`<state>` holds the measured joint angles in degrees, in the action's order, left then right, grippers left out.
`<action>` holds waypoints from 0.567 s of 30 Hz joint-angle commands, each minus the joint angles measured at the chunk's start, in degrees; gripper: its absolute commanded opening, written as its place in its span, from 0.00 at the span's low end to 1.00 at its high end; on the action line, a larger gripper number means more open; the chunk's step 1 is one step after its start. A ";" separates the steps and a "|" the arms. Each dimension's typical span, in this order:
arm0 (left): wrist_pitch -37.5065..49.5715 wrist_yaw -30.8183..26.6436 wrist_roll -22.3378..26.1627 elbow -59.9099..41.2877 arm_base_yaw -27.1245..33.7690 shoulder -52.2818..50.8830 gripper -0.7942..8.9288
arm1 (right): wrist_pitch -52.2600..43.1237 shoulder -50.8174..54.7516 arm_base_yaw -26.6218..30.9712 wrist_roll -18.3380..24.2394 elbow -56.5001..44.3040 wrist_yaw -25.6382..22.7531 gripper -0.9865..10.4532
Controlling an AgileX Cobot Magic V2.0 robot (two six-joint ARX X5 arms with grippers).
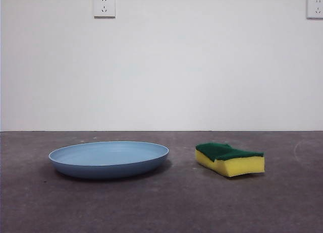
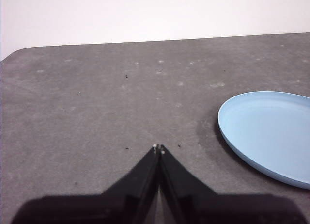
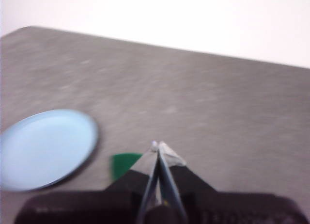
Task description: Pick up the plate,pick up the cloth,clean the plate with the cloth
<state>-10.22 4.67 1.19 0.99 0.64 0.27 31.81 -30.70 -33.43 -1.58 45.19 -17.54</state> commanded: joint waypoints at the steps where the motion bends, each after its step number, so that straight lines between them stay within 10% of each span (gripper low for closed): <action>1: 0.26 -0.09 -0.42 -0.83 0.24 -0.17 0.08 | -1.62 1.66 7.08 1.88 -2.69 2.99 0.09; 9: 0.26 -0.07 -0.39 -0.83 0.20 -0.17 0.08 | -15.74 11.50 25.97 1.60 -17.49 12.70 0.09; 17: 0.26 -0.07 -0.39 -0.83 0.20 -0.17 0.08 | -20.46 21.59 30.45 1.11 -31.67 16.15 0.09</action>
<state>-10.22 4.67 1.19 0.99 0.64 0.27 11.88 -9.96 -3.01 -0.05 15.20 -1.48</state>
